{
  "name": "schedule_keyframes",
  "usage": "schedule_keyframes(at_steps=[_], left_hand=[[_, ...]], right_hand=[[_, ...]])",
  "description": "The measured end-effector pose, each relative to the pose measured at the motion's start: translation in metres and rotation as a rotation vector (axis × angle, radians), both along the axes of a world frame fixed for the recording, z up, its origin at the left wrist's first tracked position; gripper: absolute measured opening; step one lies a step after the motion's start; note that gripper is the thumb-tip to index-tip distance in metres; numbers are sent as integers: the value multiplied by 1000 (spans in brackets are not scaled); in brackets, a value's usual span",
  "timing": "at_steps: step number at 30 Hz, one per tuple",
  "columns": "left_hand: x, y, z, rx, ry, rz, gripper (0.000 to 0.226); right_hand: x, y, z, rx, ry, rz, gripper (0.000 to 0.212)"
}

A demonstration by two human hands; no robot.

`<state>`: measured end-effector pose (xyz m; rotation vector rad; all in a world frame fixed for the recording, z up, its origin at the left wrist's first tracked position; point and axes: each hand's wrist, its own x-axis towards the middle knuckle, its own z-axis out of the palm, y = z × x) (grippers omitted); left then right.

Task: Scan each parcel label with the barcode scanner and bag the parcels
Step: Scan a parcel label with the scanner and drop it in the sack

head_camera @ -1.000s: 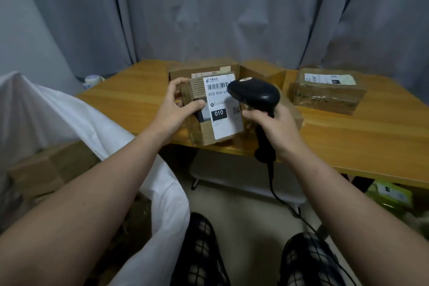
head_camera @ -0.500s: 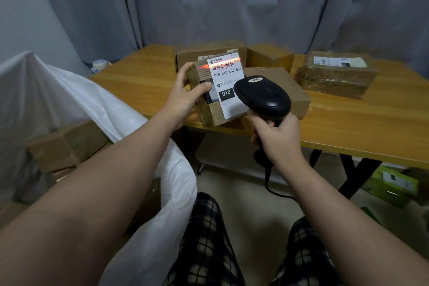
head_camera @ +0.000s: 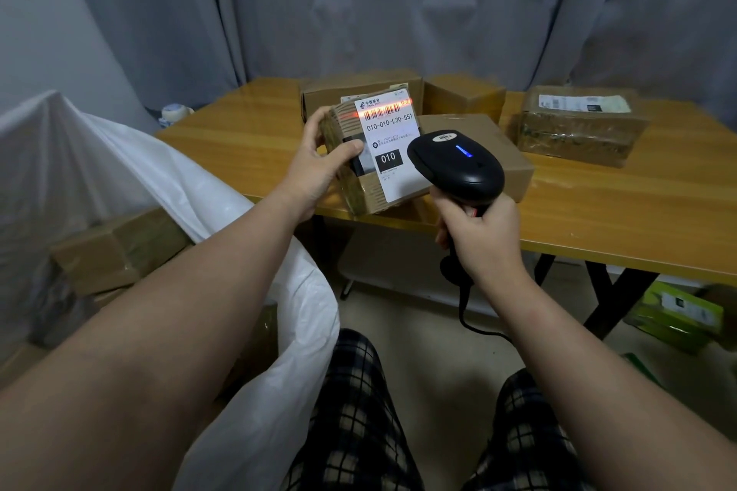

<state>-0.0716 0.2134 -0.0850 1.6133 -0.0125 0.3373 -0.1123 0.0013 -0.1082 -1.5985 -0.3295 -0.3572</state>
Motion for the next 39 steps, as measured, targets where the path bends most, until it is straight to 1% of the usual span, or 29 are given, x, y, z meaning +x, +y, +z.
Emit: schedule_keyframes(at_steps=[4, 8, 11, 13, 17, 18, 20, 21, 23, 24, 26, 28, 29, 30, 31, 34, 36, 39], left_hand=[[-7, -8, 0, 45, -40, 42, 55], [-21, -15, -5, 40, -120, 111, 54], [-36, -10, 2, 28, -170, 157, 56], [-53, 0, 10, 52, -219, 166, 56], [-96, 23, 19, 115, -226, 208, 61], [-108, 30, 18, 114, -225, 227, 63], [-133, 43, 17, 124, -221, 260, 63], [-146, 50, 14, 143, -208, 278, 60], [-173, 65, 5, 199, -156, 332, 60], [-185, 72, -2, 239, -119, 367, 63], [-204, 81, -13, 318, -21, 432, 66], [-215, 85, -20, 364, 81, 474, 63], [-217, 87, -22, 375, 107, 485, 62], [-218, 89, -22, 379, 120, 503, 60], [-219, 90, -20, 375, 122, 528, 60], [-220, 94, -7, 373, 92, 586, 58], [-222, 99, 2, 379, 69, 625, 56], [-222, 107, 8, 435, 89, 623, 62]], right_hand=[[0, -3, -2, 4, 2, -8, 42], [-3, -3, -1, -48, 3, 7, 30], [-9, 1, 4, -40, -8, 34, 19], [-18, 9, 9, -38, -22, 74, 10], [-43, 34, 11, 4, 10, 177, 21], [-50, 41, 12, 12, 27, 207, 21], [-59, 55, 9, 31, 80, 281, 10], [-61, 61, 7, 50, 116, 314, 9], [-63, 72, -4, 60, 217, 365, 19], [-64, 76, -10, 35, 281, 379, 22], [-65, 85, -27, -68, 408, 401, 30], [-68, 94, -45, -235, 469, 392, 48], [-72, 99, -53, -321, 484, 372, 53], [-73, 104, -59, -374, 507, 344, 54], [-75, 108, -62, -383, 543, 316, 50], [-70, 116, -46, -241, 653, 215, 42], [-64, 122, -24, -134, 638, 164, 42], [-71, 130, 1, -57, 588, 219, 37]])
